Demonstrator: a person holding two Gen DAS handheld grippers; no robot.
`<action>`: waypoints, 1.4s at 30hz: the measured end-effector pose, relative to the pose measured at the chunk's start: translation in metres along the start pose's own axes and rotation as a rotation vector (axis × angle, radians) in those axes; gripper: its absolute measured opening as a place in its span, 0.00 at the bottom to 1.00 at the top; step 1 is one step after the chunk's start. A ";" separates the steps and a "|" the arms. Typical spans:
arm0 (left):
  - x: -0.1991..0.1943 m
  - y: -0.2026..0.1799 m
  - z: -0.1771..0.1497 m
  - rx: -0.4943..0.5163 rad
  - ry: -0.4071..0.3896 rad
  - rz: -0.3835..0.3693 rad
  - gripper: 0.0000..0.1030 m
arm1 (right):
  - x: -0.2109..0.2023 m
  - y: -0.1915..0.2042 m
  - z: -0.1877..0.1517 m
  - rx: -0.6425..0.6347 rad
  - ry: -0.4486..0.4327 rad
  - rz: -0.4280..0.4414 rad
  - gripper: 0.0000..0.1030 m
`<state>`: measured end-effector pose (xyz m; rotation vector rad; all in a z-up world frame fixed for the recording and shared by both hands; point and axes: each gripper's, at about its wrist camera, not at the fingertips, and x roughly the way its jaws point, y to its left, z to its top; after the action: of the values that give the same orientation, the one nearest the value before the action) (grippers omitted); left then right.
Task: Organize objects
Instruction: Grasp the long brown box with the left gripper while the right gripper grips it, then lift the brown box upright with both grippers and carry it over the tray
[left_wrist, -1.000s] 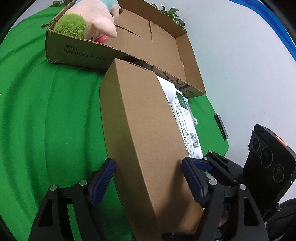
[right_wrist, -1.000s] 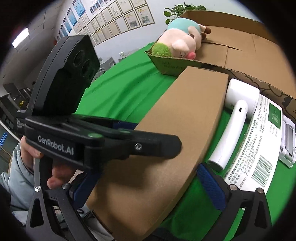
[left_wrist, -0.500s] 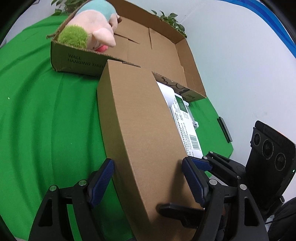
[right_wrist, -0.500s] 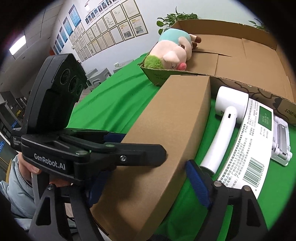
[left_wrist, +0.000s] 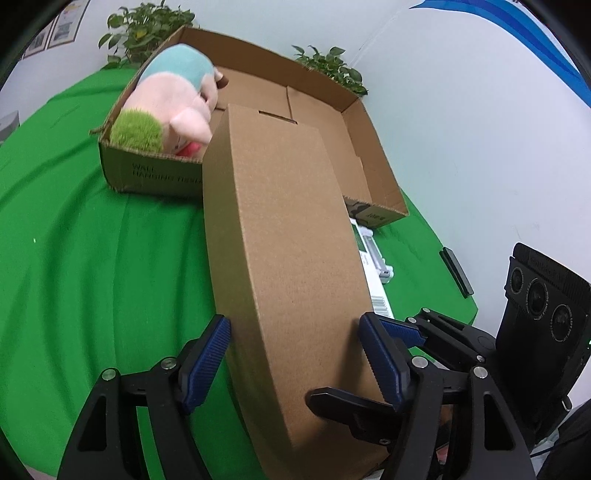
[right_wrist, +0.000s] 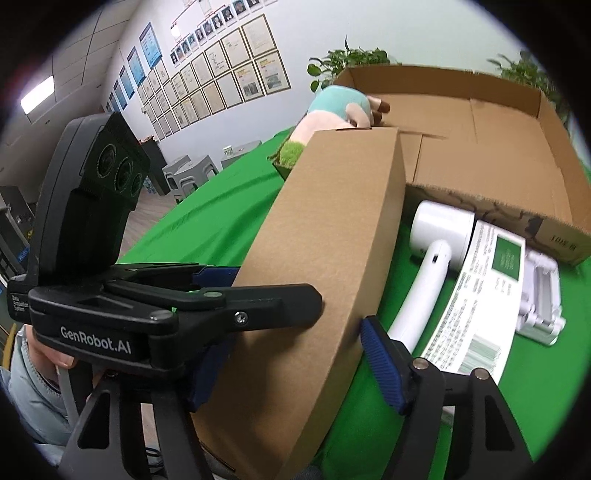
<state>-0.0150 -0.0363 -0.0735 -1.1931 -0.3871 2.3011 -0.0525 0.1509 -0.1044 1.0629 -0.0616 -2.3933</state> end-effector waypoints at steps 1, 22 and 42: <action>-0.002 -0.003 0.000 0.010 -0.007 0.008 0.67 | -0.001 0.000 0.001 -0.002 -0.007 -0.003 0.68; -0.019 -0.030 0.049 0.100 -0.127 0.031 0.62 | -0.012 -0.012 0.033 0.006 -0.142 -0.048 0.62; -0.017 -0.038 0.119 0.191 -0.215 0.021 0.64 | -0.017 -0.031 0.074 -0.010 -0.255 -0.104 0.62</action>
<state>-0.0926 -0.0162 0.0237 -0.8656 -0.2246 2.4305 -0.1084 0.1737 -0.0487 0.7683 -0.0857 -2.6083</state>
